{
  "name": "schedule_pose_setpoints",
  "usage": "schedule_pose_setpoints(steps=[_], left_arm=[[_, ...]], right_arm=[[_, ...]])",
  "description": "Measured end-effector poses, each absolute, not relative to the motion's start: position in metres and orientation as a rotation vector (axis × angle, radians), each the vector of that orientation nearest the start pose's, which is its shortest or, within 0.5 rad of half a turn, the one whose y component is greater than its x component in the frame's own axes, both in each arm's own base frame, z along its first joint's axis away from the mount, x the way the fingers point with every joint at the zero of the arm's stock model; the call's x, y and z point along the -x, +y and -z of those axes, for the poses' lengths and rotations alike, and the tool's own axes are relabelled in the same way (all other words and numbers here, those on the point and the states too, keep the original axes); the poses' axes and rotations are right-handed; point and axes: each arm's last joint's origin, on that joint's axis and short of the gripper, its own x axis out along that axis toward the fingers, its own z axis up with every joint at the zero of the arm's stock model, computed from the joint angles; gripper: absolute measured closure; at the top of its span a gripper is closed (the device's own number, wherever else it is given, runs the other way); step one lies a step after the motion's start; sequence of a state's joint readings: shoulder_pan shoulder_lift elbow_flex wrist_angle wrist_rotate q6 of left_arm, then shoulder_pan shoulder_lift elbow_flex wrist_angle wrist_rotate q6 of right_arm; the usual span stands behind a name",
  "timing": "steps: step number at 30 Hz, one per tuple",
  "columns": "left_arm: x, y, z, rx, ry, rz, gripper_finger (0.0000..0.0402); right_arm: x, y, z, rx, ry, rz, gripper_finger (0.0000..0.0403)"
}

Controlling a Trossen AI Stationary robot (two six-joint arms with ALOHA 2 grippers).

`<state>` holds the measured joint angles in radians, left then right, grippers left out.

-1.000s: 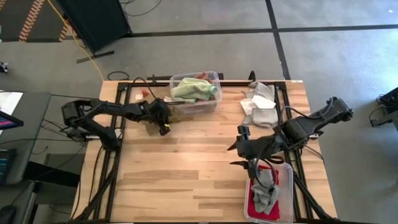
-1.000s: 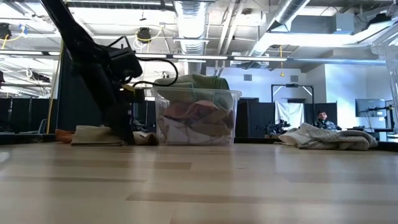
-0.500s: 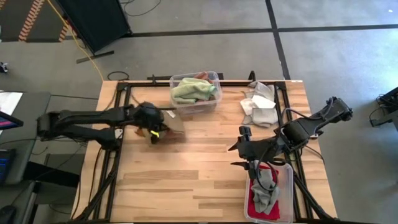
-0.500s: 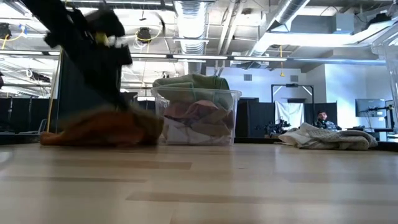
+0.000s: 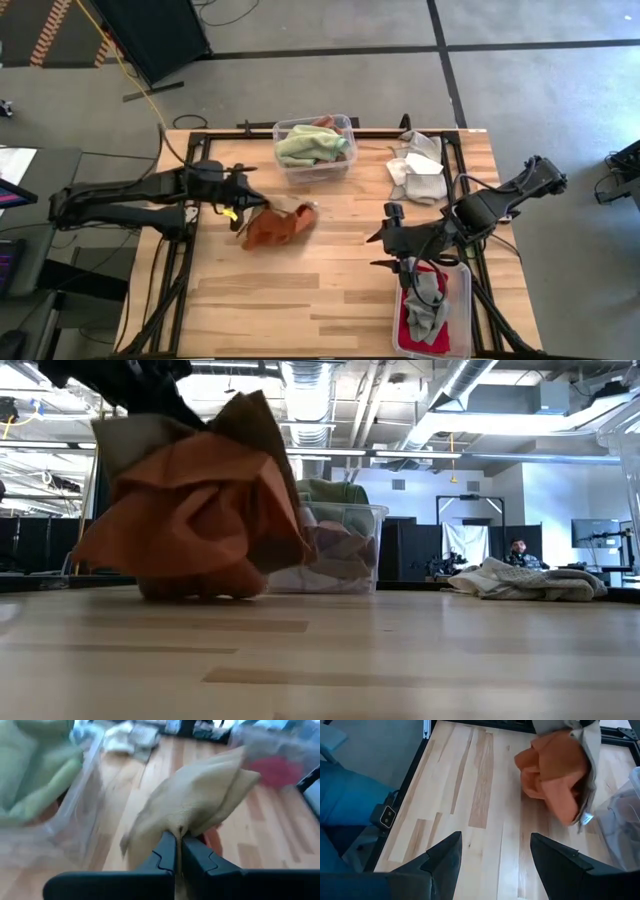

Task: Sort towels by color in basket
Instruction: Put the brown towel into the top transparent bin

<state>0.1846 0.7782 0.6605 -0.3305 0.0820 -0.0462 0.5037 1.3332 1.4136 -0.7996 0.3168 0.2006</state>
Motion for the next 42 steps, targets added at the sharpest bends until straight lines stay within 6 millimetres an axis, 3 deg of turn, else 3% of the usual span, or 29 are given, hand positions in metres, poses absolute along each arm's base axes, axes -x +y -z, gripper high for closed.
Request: schedule_pose_setpoints(steps=[6,17,32,42], left_arm=[[-0.184,0.03,-0.258,0.119,0.577,-0.106,0.039],[-0.218,0.032,-0.223,0.124,0.728,-0.095,0.0347],[-0.224,0.033,-0.225,0.096,0.677,-0.095,0.0241],[-0.234,0.027,-0.225,-0.018,0.628,-0.031,0.0235]], right_arm=[[-0.246,0.126,-0.37,0.092,0.695,-0.105,0.014],[-0.25,0.13,-0.365,0.088,0.718,-0.102,0.014],[-0.25,0.13,-0.365,0.081,0.717,-0.099,0.014],[-0.25,0.13,-0.365,0.079,0.714,-0.1,0.014]])
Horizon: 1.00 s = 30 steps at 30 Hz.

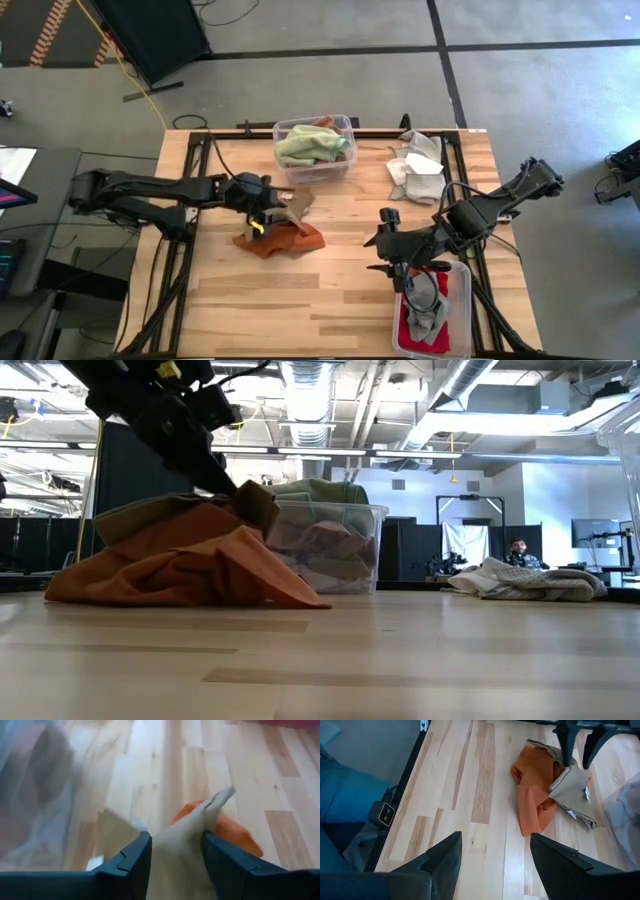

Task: Sort towels by color in basket
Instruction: Put the brown towel into the top transparent bin

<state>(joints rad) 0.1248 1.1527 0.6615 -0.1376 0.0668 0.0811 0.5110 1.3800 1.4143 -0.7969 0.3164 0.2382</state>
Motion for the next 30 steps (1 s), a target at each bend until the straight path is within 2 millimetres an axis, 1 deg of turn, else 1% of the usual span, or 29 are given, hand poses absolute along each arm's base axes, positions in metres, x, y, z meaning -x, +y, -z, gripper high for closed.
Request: schedule_pose_setpoints(steps=[4,8,10,13,17,19,25,30], left_arm=[[-0.242,0.022,-0.217,-0.076,0.643,0.011,0.0226],[-0.252,0.024,-0.208,-0.108,0.647,-0.046,0.0211],[-0.255,0.024,-0.206,-0.123,0.642,-0.043,0.0203],[-0.261,0.024,-0.208,-0.128,0.623,-0.043,0.0195],[-0.265,0.025,-0.219,-0.142,0.586,-0.033,0.0191],[-0.266,0.024,-0.222,-0.138,0.586,-0.02,0.0191],[-0.262,0.024,-0.219,-0.135,0.681,-0.008,0.0191],[-0.261,0.023,-0.217,-0.125,0.701,-0.007,0.0191]], right_arm=[[-0.251,0.13,-0.366,0.074,0.702,-0.102,0.014],[-0.251,0.13,-0.367,0.073,0.696,-0.104,0.014],[-0.251,0.13,-0.367,0.074,0.696,-0.104,0.014],[-0.251,0.13,-0.367,0.073,0.696,-0.104,0.014],[-0.251,0.13,-0.367,0.073,0.696,-0.104,0.014],[-0.251,0.13,-0.367,0.073,0.696,-0.104,0.014],[-0.251,0.13,-0.367,0.073,0.696,-0.104,0.014],[-0.251,0.13,-0.367,0.073,0.696,-0.104,0.014]])
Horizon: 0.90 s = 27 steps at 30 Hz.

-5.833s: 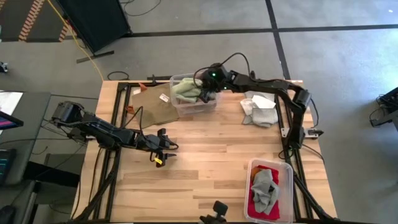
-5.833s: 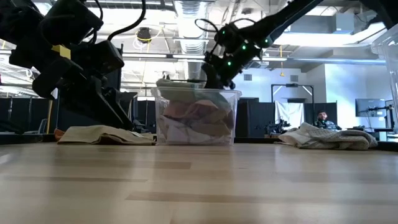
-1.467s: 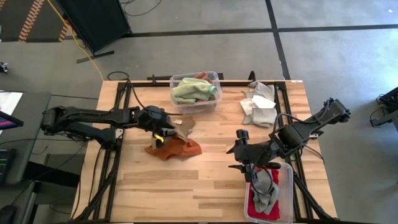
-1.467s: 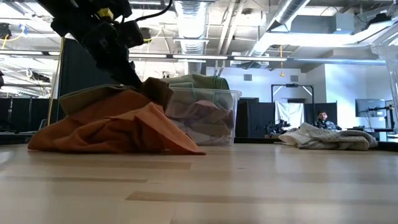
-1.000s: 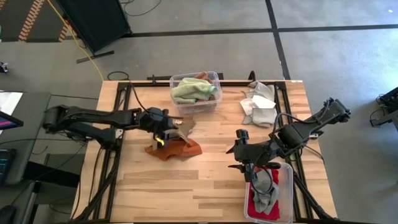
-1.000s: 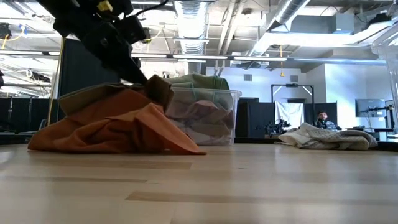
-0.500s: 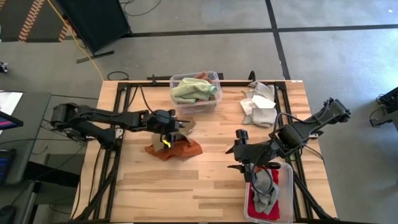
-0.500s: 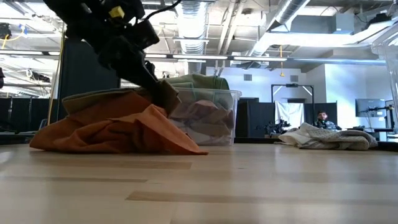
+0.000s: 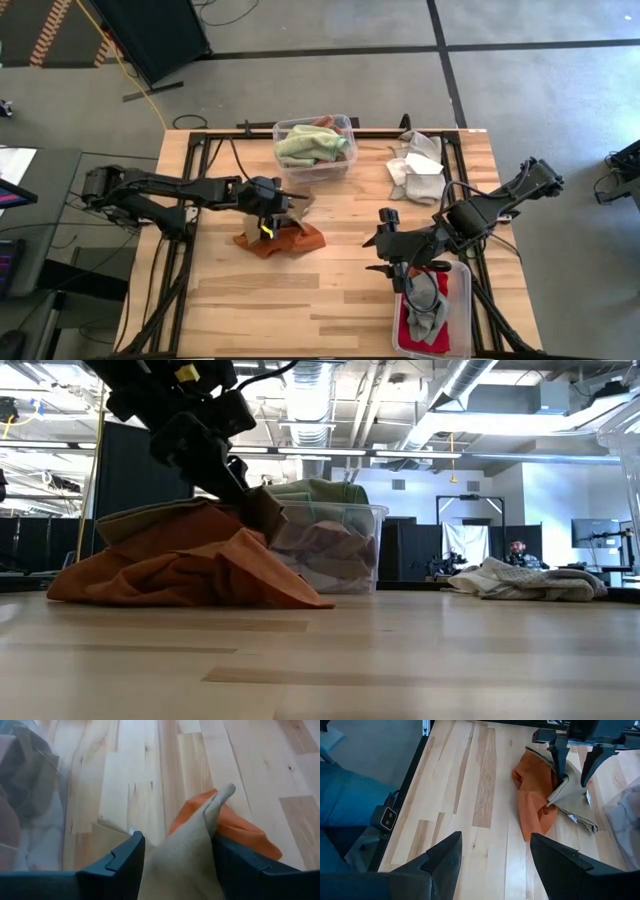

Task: Sort towels by color in basket
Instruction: Put the brown towel into the top transparent bin

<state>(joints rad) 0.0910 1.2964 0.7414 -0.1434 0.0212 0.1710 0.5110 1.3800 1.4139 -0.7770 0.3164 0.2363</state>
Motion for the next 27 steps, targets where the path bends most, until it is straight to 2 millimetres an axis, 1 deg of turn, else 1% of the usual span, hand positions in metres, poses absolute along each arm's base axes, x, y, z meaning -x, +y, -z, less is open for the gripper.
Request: schedule_pose_setpoints(steps=[7,10,15,18,21,25,27], left_arm=[[-0.266,0.024,-0.222,-0.122,0.635,-0.016,0.0191],[-0.271,0.024,-0.215,-0.123,0.652,-0.015,0.0191],[-0.286,0.026,-0.193,-0.127,0.746,-0.002,0.0191],[-0.297,0.027,-0.194,-0.129,0.742,-0.002,0.0194],[-0.305,0.028,-0.199,-0.138,0.727,0.0,0.0208],[-0.308,0.028,-0.206,-0.156,0.721,0.006,0.0236],[-0.307,0.028,-0.207,-0.152,0.768,0.009,0.0257]], right_arm=[[-0.252,0.131,-0.368,0.065,0.681,-0.106,0.014],[-0.252,0.131,-0.368,0.063,0.677,-0.106,0.014],[-0.253,0.131,-0.368,0.059,0.671,-0.107,0.014],[-0.253,0.131,-0.368,0.058,0.669,-0.107,0.014],[-0.253,0.131,-0.368,0.058,0.669,-0.107,0.014],[-0.252,0.132,-0.368,0.059,0.67,-0.109,0.014],[-0.252,0.134,-0.368,0.061,0.67,-0.116,0.014]])
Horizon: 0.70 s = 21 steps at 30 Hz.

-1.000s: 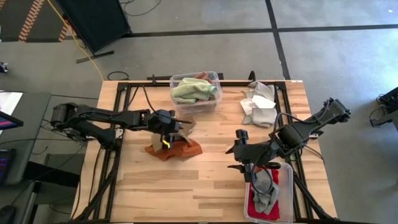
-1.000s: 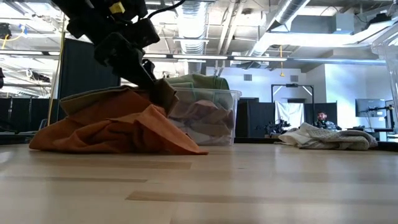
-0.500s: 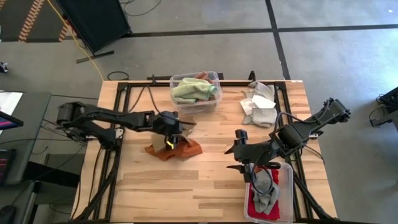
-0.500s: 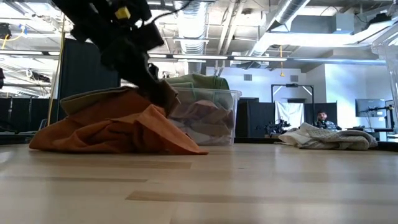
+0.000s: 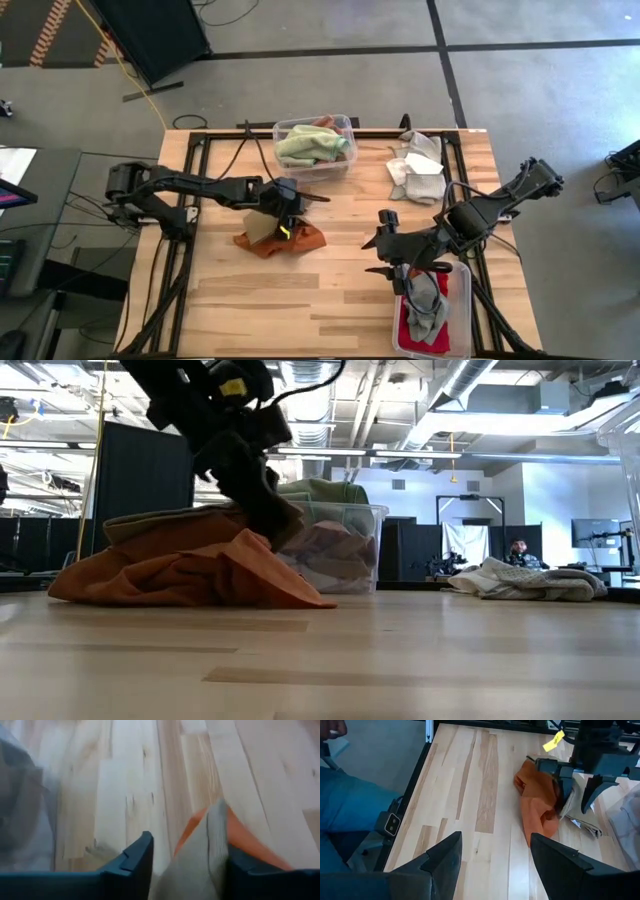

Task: Sort towels by color in basket
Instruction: Put the brown towel into the top transparent bin

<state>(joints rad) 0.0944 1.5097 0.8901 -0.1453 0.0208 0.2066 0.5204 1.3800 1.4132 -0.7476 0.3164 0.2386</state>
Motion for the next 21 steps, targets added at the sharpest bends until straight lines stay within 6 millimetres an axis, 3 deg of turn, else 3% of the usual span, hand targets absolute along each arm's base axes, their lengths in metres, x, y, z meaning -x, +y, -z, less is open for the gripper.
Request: schedule_pose_setpoints(steps=[8,12,17,21], left_arm=[[-0.304,0.028,-0.211,-0.176,0.862,0.036,0.0388],[-0.304,0.028,-0.218,-0.21,0.909,0.036,0.0398],[-0.31,0.029,-0.25,-0.322,0.938,-0.02,0.04],[-0.318,0.03,-0.293,-0.42,0.895,-0.055,0.04]], right_arm=[[-0.252,0.135,-0.359,0.071,0.686,-0.116,0.014],[-0.252,0.135,-0.35,0.064,0.707,-0.106,0.014],[-0.252,0.136,-0.345,0.056,0.718,-0.103,0.014],[-0.251,0.138,-0.345,0.057,0.714,-0.109,0.014]])
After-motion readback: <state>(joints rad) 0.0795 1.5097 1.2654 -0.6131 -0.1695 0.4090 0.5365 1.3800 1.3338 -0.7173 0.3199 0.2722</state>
